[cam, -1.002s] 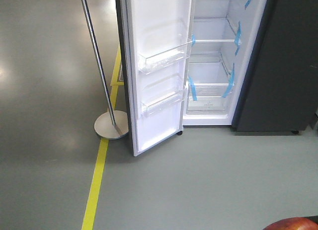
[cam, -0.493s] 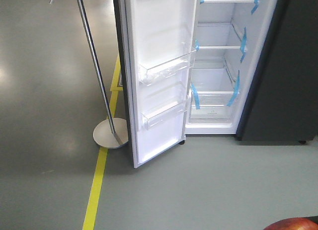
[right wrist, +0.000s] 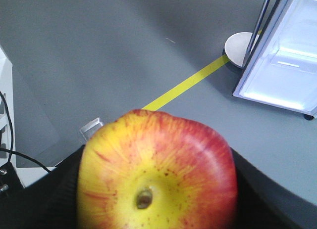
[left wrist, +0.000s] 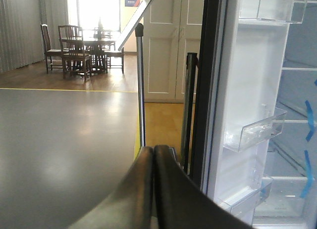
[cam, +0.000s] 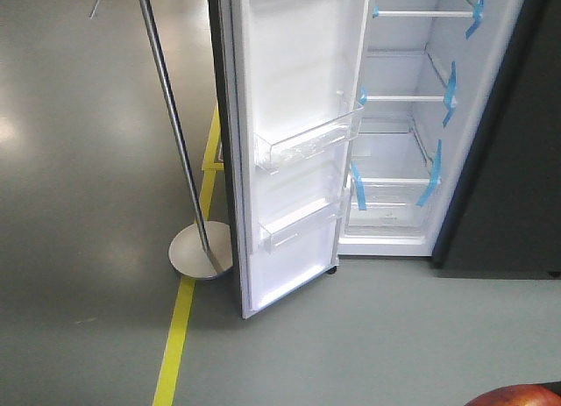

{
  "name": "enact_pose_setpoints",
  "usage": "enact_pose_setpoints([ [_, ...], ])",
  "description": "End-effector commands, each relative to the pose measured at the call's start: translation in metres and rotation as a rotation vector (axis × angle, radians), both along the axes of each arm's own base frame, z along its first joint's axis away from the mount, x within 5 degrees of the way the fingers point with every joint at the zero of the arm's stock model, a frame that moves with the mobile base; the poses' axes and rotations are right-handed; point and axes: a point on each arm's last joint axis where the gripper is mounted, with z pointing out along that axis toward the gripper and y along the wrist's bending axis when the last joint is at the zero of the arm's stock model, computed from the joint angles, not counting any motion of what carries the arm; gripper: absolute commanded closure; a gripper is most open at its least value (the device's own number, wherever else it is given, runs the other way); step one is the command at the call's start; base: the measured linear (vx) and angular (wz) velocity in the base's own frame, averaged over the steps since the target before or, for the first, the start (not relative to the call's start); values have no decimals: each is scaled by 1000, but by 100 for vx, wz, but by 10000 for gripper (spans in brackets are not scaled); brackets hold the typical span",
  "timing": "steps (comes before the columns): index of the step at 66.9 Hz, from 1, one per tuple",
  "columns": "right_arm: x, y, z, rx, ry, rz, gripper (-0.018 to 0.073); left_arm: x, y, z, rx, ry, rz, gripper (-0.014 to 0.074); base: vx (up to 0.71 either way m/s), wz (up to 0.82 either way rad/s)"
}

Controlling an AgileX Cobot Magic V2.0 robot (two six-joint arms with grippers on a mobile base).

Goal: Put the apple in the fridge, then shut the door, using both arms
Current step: 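Approach the refrigerator door bins, keeping the apple in the right gripper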

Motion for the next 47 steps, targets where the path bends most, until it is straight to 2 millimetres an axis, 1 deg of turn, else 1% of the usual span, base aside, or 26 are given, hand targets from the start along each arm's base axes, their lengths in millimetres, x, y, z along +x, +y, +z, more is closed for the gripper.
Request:
enact_pose_setpoints([
  [1, 3, 2, 12, 57, -58, -8, 400, -3, 0, 13, -12, -109, -7, 603, 15, 5],
  [47, 3, 2, 12, 57, -58, -8, 400, -3, 0, 13, -12, -109, -7, 603, 15, 3],
])
